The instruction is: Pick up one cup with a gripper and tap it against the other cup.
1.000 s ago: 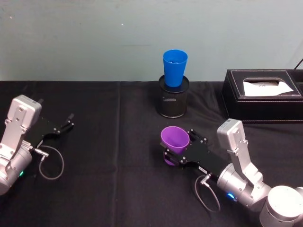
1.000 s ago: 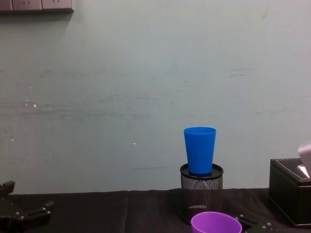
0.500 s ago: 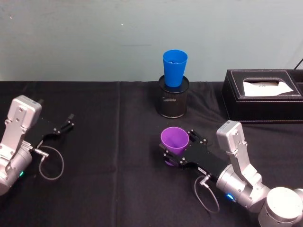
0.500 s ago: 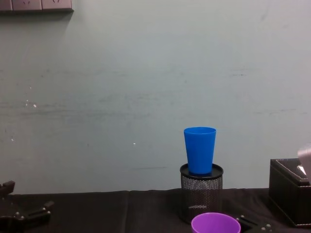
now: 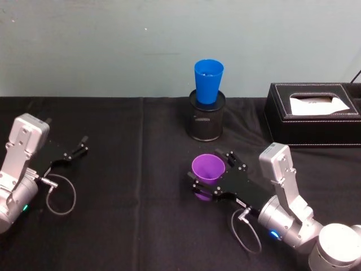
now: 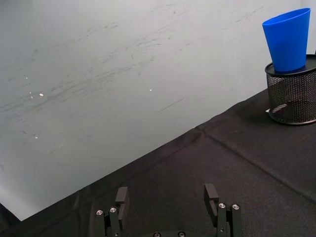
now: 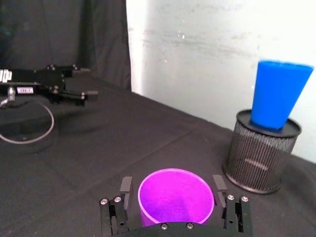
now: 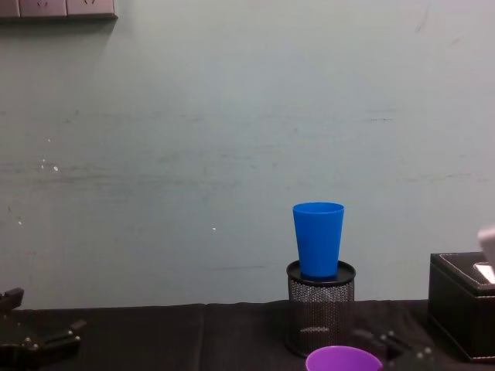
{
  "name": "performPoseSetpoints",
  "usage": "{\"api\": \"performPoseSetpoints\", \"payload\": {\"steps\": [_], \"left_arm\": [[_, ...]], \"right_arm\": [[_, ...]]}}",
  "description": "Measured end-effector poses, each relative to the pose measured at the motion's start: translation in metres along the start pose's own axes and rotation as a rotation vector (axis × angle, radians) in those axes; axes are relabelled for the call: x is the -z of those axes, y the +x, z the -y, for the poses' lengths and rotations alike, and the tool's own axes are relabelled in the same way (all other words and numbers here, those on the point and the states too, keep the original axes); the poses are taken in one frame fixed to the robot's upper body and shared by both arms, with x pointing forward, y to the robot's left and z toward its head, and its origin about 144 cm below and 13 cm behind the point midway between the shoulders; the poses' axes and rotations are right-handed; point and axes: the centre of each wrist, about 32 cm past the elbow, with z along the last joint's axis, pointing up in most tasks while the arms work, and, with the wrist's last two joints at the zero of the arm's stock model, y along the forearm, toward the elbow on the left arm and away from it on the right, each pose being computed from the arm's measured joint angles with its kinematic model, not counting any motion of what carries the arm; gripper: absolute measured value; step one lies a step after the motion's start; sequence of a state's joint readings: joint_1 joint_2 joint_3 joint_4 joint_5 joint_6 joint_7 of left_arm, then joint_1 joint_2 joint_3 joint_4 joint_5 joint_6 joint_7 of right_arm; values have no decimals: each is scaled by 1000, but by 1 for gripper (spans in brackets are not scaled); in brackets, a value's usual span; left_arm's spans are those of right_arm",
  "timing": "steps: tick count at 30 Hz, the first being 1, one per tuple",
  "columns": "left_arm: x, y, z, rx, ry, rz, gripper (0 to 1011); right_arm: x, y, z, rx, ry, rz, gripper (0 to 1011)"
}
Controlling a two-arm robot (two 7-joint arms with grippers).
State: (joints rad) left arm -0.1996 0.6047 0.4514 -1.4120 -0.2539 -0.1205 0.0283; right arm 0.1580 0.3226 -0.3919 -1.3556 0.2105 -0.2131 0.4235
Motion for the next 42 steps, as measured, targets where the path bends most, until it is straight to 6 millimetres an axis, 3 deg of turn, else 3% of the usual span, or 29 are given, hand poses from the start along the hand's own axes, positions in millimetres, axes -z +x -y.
{"api": "performPoseSetpoints", "payload": {"steps": [8, 16, 27, 42], "left_arm": [[0, 0, 0, 0, 0, 0, 1000], [0, 0, 0, 0, 0, 0, 1000], [0, 0, 0, 0, 0, 0, 1000], [0, 0, 0, 0, 0, 0, 1000]], "right_arm": [[-17, 0, 6, 44, 59, 18, 1002], [-31, -4, 22, 249, 84, 0, 1002], [-15, -13, 32, 529, -30, -34, 1000], [0, -9, 30, 535, -72, -37, 1000]]}}
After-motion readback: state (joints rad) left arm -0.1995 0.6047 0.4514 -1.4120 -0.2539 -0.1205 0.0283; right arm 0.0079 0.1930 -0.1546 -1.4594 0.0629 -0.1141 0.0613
